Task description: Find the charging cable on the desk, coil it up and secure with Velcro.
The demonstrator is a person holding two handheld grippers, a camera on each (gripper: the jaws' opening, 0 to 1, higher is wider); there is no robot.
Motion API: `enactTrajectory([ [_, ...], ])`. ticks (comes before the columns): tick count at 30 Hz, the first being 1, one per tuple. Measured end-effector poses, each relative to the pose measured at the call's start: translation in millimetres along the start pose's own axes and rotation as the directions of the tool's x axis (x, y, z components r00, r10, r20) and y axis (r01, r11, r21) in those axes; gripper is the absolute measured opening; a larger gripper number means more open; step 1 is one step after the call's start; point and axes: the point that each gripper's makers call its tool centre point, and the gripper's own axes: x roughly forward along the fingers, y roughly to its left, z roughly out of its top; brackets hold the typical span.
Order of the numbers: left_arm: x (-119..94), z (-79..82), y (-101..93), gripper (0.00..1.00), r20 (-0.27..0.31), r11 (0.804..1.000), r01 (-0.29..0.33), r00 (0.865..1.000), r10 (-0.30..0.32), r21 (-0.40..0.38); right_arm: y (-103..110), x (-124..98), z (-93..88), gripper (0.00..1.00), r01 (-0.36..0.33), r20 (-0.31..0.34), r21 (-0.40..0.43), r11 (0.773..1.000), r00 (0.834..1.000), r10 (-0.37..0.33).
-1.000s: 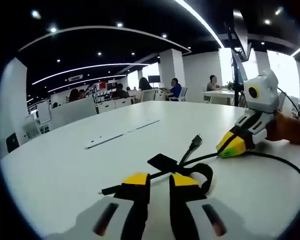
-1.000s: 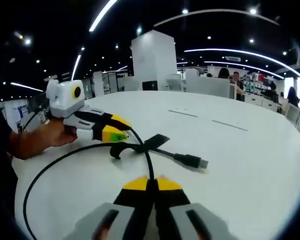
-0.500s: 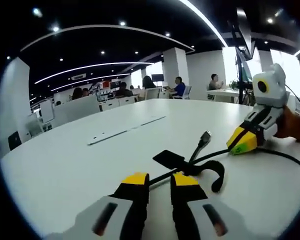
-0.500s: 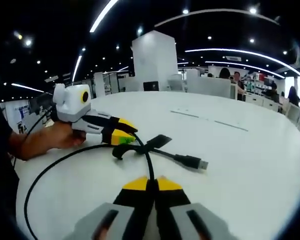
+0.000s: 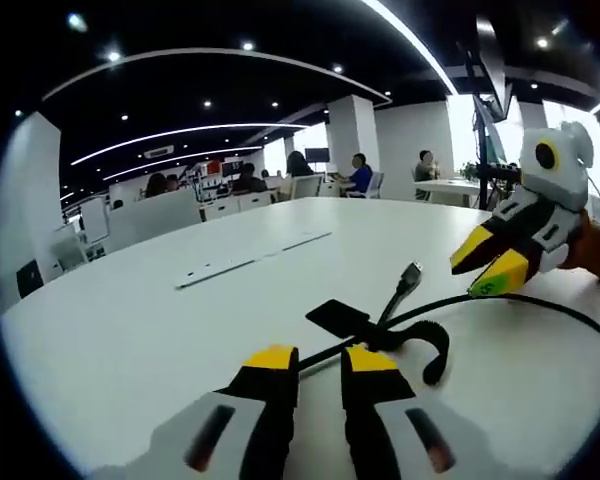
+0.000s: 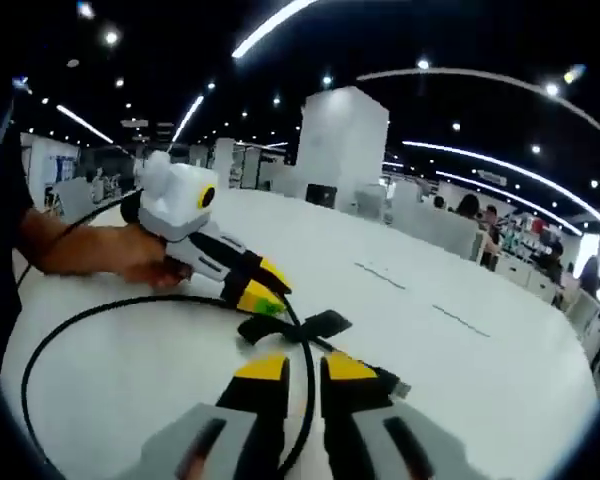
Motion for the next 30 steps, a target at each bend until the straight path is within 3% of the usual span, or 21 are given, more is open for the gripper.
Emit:
enactTrajectory([
  [4, 0, 0.0, 1.5, 0.18, 0.001, 1.000, -0.002, 1.000, 0.002, -0.003, 5, 13, 3.0, 0.11, -0.055, -0.007, 0.001, 0.999, 0.998, 0.055],
  [8, 0, -0.1, 1.4, 0.18, 0.000, 1.000, -0.002, 1.000, 0.002, -0.003, 13, 28, -1.5, 0.12, -0.092, -0.053, -0.078, 0.993, 0.995, 0.088],
  [12, -2, -0.3, -0.1, 0.18, -0.007, 1.000, -0.007, 1.000, 0.007, -0.004, 22, 33, 0.8, 0.12, -0.121, -0.042, -0.066, 0.990, 0.992, 0.119],
  [30, -5, -2.3, -1.4, 0.18, -0.007, 1.000, -0.012, 1.000, 0.012, -0.006, 34, 40, -8.8, 0.12, -0.151, -0.092, -0.141, 0.978, 0.986, 0.138],
])
